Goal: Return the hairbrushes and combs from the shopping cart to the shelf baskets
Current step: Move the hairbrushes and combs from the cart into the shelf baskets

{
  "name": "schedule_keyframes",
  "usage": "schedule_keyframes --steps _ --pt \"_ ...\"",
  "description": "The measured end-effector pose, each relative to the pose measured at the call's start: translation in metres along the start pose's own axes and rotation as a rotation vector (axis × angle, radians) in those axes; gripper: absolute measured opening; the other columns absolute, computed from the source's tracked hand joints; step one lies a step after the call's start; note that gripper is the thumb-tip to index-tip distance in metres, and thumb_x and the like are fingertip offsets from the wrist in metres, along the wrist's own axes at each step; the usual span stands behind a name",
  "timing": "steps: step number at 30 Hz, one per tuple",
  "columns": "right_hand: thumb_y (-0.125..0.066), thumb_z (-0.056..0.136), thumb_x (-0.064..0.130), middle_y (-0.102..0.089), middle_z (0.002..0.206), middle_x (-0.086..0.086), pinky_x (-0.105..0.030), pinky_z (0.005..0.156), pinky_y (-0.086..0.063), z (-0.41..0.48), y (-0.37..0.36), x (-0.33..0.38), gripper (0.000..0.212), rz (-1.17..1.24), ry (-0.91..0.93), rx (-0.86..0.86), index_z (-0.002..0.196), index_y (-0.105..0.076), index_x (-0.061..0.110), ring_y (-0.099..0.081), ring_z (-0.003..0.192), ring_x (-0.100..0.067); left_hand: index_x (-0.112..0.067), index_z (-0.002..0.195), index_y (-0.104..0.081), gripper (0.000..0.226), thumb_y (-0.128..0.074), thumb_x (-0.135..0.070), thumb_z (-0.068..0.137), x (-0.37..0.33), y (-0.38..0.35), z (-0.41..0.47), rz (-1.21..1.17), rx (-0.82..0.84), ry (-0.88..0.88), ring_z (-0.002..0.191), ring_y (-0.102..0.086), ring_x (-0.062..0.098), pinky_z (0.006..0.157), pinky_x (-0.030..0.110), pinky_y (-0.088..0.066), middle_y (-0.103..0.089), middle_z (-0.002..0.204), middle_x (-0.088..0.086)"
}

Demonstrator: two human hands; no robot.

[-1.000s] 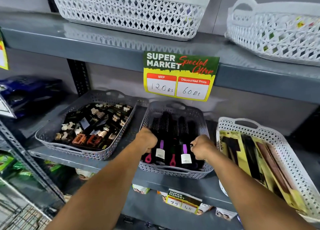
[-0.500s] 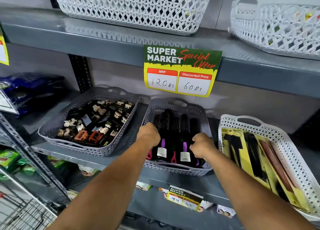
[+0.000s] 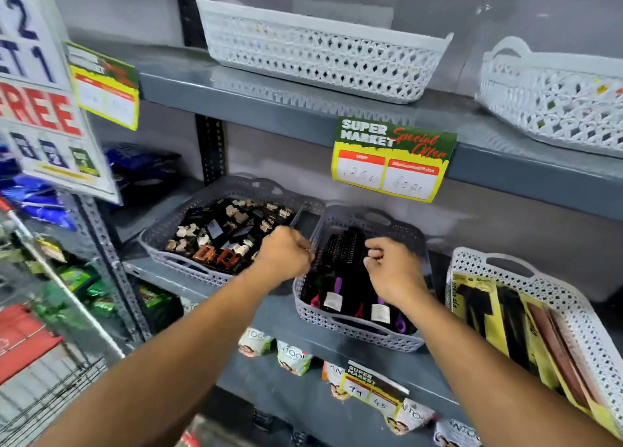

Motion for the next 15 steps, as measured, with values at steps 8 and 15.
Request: schedule_keyframes --steps 8,15 --pt "-0.066 0.078 0.018 -0.062 0.068 0.016 -0.016 0.062 -0.043 -0.062 -0.112 0.121 0.021 0.19 0.387 0.264 0.099 -0.072 0.019 -0.053 0.055 0.008 -0.009 0.072 -0.074 0.014 -0.066 -0.019 0.078 0.094 0.157 -0.102 -0.037 -0.389 0.065 0.063 -0.061 0.016 0.062 0.031 -0.049 -0.066 0.063 0.012" --pt "-0.065 0.08 0.005 -0.066 0.08 -0.002 -0.033 0.079 -0.053 -0.152 -0.308 0.175 0.022 0.163 0.458 0.758 0.101 -0.069 0.009 -0.063 0.074 -0.021 -0.004 0.101 -0.067 0.021 -0.054 0.001 0.086 0.288 0.237 -0.206 -0.033 -0.514 0.518 0.068 -0.068 0.017 0.058 0.022 -0.05 -0.065 0.087 0.017"
Point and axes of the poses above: each hand's wrist, its own z-axis towards the middle knuckle, its own y-axis out of the back of the hand, x = y × z, the point moved 5 cm from there along z, towards the middle knuckle
